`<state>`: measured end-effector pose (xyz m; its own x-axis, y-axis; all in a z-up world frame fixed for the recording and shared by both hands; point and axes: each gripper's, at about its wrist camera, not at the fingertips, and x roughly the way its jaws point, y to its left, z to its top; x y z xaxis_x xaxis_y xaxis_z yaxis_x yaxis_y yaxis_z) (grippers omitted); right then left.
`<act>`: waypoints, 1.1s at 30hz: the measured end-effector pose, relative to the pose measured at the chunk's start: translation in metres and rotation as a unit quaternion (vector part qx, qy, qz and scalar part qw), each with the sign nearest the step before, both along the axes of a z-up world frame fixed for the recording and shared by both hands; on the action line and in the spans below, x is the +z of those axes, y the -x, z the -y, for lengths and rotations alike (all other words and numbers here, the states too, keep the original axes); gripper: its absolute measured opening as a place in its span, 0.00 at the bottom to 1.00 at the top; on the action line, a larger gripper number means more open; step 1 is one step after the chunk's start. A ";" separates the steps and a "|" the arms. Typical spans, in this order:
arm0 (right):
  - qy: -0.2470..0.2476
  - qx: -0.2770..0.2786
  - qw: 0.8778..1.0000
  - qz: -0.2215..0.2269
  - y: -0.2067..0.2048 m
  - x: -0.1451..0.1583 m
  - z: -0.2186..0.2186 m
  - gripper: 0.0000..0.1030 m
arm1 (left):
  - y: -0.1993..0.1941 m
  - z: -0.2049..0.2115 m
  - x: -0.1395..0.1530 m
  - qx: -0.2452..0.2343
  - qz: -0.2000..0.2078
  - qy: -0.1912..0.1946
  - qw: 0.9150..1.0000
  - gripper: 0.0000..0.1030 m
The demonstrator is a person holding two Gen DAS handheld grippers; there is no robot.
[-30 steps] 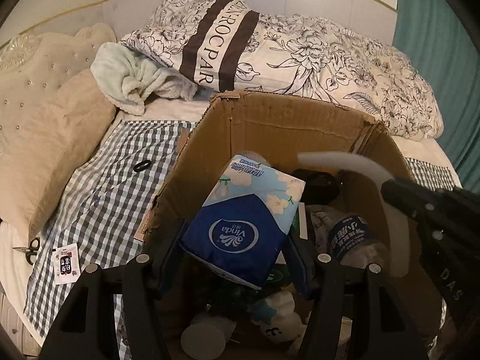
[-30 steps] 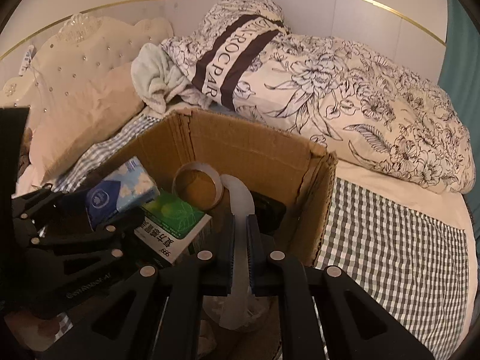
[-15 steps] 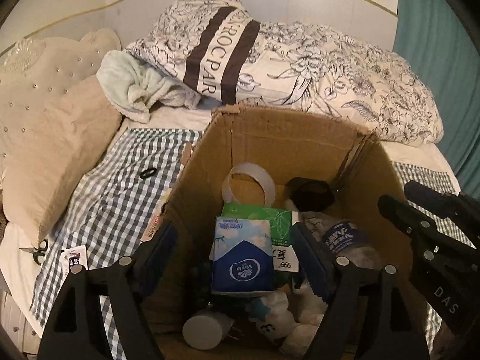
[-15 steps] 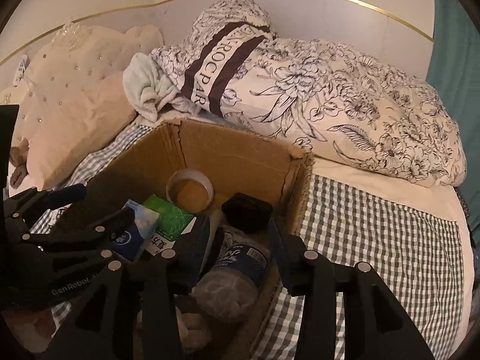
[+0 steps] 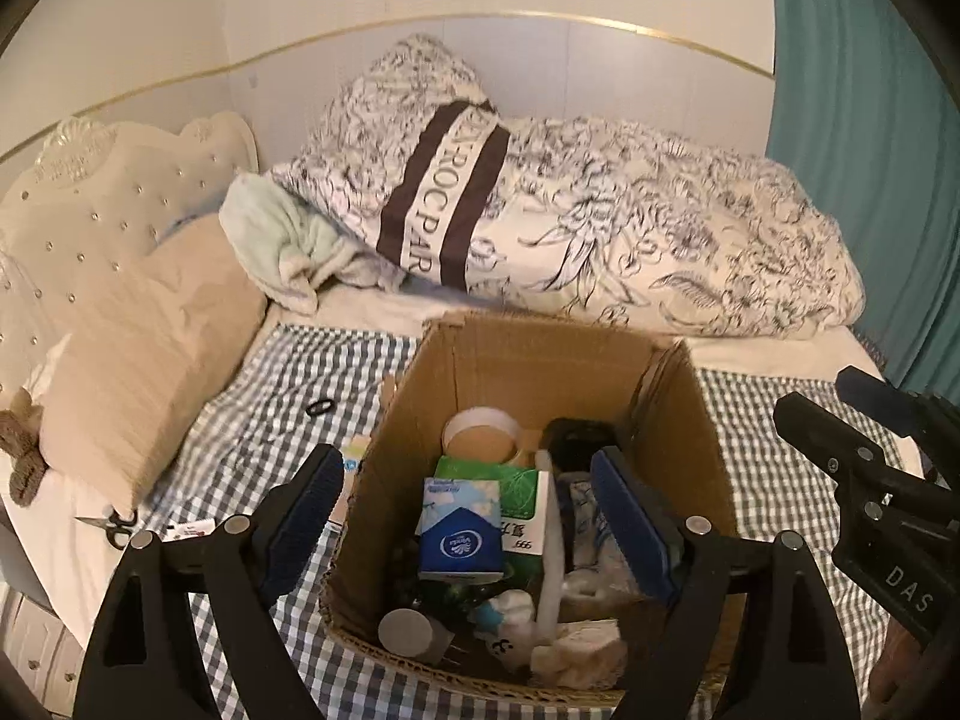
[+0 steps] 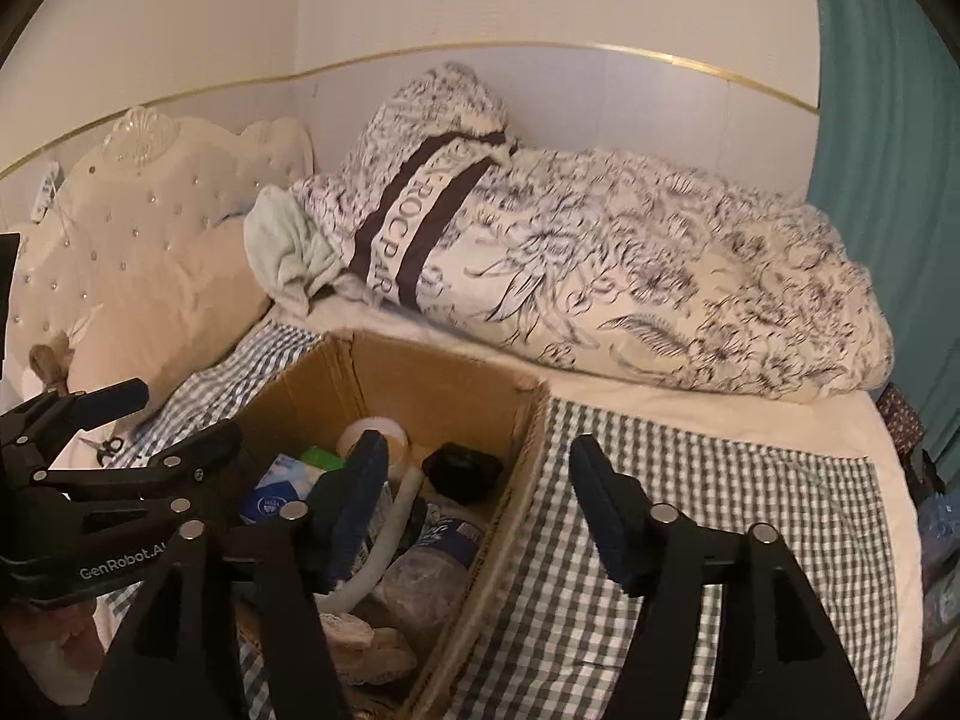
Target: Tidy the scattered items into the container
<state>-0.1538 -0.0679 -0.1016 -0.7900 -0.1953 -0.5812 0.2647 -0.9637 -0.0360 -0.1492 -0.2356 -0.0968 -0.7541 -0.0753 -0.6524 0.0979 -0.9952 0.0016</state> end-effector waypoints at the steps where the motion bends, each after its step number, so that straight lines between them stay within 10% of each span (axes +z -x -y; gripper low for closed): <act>1: 0.001 -0.001 1.000 -0.003 -0.003 0.004 -0.002 0.64 | -0.003 -0.002 0.004 -0.001 -0.004 0.001 1.000 0.87; 12: 0.006 -0.031 0.998 -0.054 -0.046 0.044 -0.043 1.00 | -0.040 -0.024 0.040 0.007 -0.044 0.007 0.999 1.00; 33: -0.003 -0.081 0.992 -0.100 -0.124 0.085 -0.133 1.00 | -0.092 -0.102 0.080 -0.033 -0.094 -0.005 0.995 1.00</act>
